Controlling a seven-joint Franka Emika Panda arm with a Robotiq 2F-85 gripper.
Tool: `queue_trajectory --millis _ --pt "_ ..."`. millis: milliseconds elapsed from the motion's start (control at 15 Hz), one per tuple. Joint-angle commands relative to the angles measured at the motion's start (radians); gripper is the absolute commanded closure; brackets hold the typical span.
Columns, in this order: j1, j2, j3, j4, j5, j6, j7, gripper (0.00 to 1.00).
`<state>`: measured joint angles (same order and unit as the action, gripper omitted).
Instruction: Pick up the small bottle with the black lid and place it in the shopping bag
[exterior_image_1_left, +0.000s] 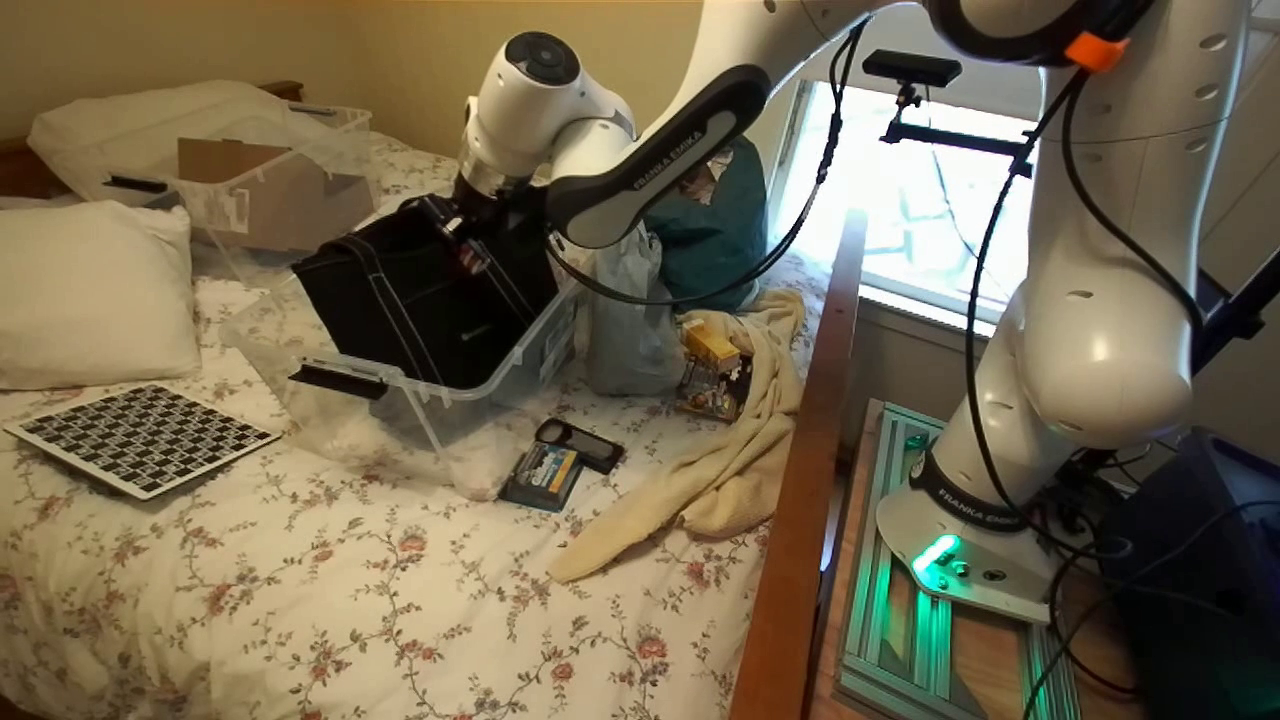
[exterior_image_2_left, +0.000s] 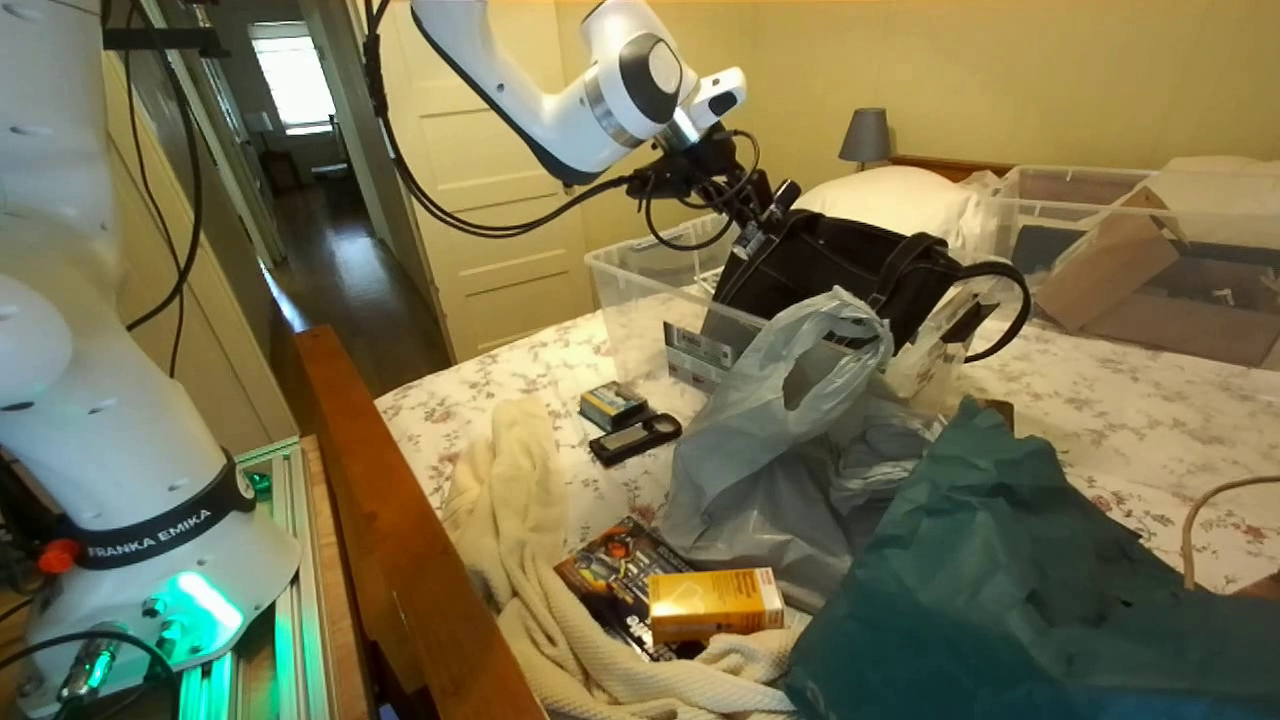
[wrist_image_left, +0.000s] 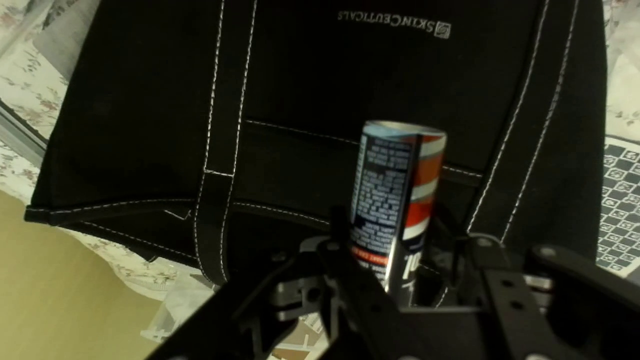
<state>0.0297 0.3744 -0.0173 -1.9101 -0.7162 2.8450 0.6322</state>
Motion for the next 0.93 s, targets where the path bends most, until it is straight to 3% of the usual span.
queue_trajectory --millis 0,867 --pt "0.019 0.063 -0.018 0.078 -0.027 0.021 0.031 0.82" --pt "0.009 0.299 -0.025 0.358 0.007 0.064 0.056 0.82"
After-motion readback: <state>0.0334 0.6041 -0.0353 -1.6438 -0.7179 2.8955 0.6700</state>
